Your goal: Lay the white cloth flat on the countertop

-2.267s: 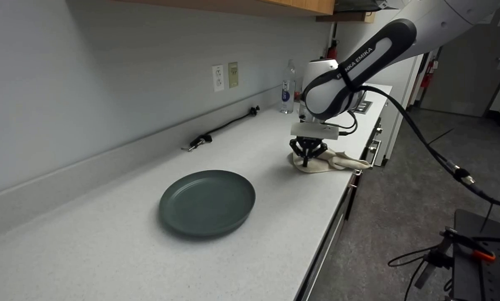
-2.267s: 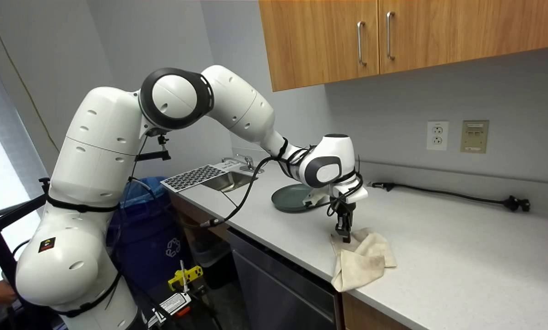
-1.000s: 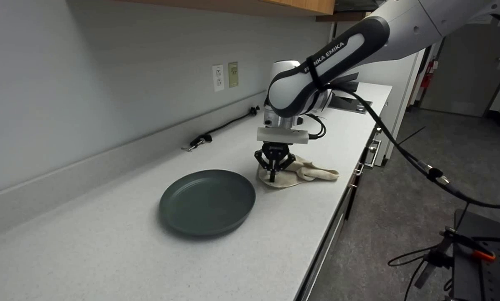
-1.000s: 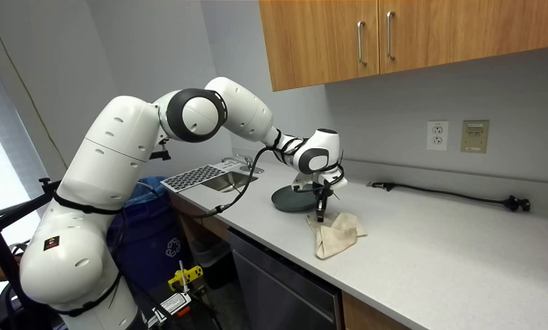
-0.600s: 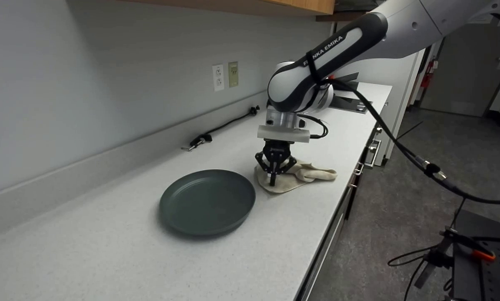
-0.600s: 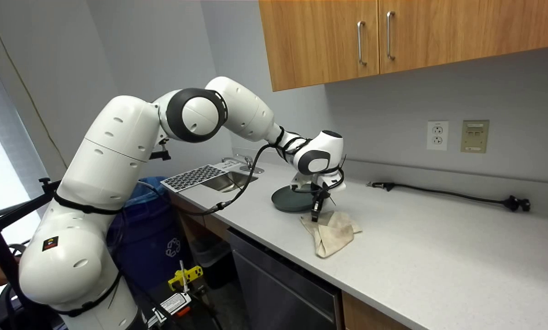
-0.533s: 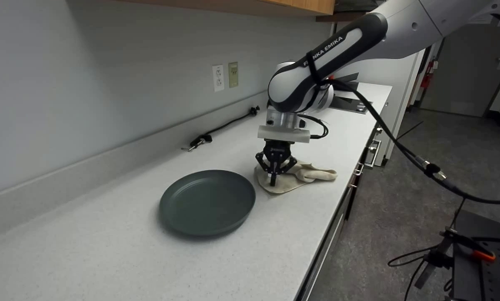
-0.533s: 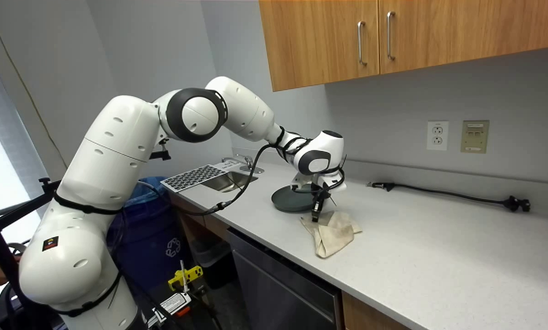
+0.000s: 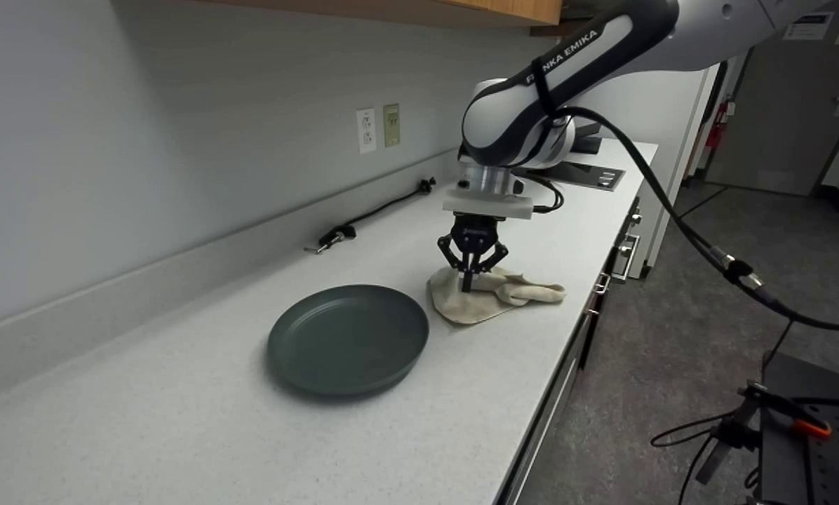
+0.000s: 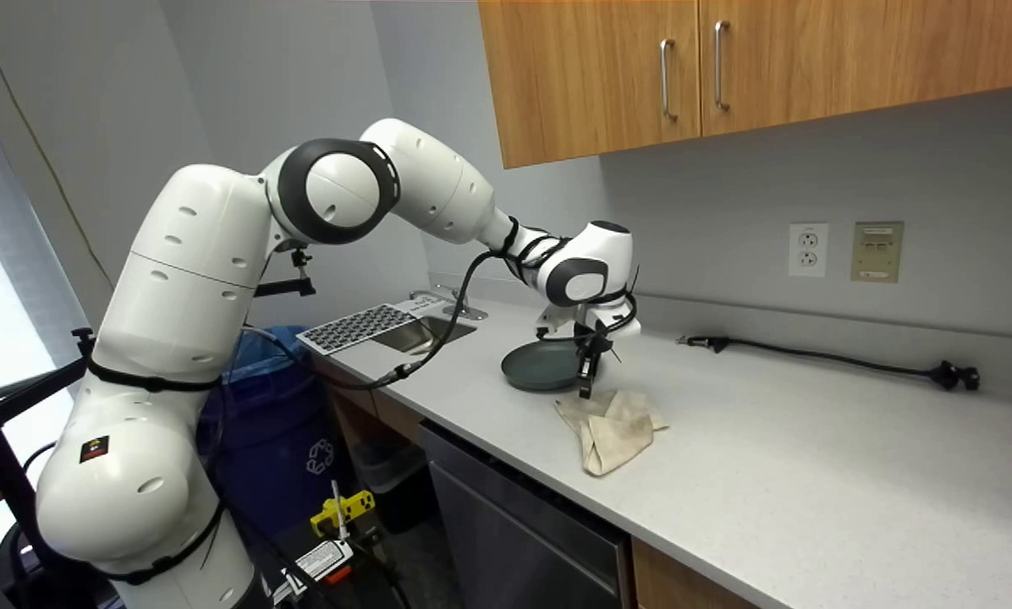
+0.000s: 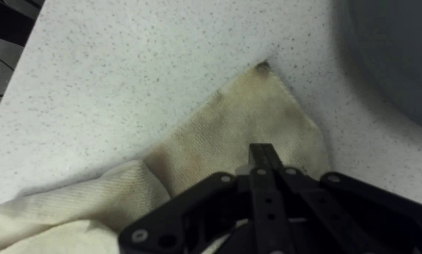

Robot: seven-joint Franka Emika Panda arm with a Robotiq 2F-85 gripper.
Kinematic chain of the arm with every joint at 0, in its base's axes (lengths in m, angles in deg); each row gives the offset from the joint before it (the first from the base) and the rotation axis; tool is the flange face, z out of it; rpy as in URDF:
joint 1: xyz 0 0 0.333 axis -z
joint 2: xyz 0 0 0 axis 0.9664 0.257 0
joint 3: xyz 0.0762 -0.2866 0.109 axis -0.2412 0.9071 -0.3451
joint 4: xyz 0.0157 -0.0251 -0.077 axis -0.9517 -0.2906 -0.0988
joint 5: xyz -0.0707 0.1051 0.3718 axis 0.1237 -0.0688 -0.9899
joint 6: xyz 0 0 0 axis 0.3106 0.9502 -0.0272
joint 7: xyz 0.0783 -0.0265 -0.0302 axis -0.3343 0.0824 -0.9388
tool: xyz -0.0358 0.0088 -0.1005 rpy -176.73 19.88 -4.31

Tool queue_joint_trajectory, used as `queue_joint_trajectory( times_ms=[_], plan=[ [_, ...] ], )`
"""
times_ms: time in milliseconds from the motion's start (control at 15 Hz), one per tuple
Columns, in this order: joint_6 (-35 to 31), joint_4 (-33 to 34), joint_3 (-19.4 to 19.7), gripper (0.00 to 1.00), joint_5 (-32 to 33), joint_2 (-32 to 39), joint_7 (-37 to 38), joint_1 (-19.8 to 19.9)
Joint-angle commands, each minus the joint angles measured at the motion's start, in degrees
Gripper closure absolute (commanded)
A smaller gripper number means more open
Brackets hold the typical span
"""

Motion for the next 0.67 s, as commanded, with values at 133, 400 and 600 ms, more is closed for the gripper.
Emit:
queue_joint_trajectory(
  times_ms=[133,400,600],
  plan=[
    [0.14,-10.57,2.13,1.0,2.22,-10.14,0.83,-1.16],
    [1.55,-15.23,3.46,0.74,7.22,-14.59,-0.41,-1.1],
    [2.3,-17.37,4.09,0.59,11.71,-17.36,-2.79,-0.46]
  ],
)
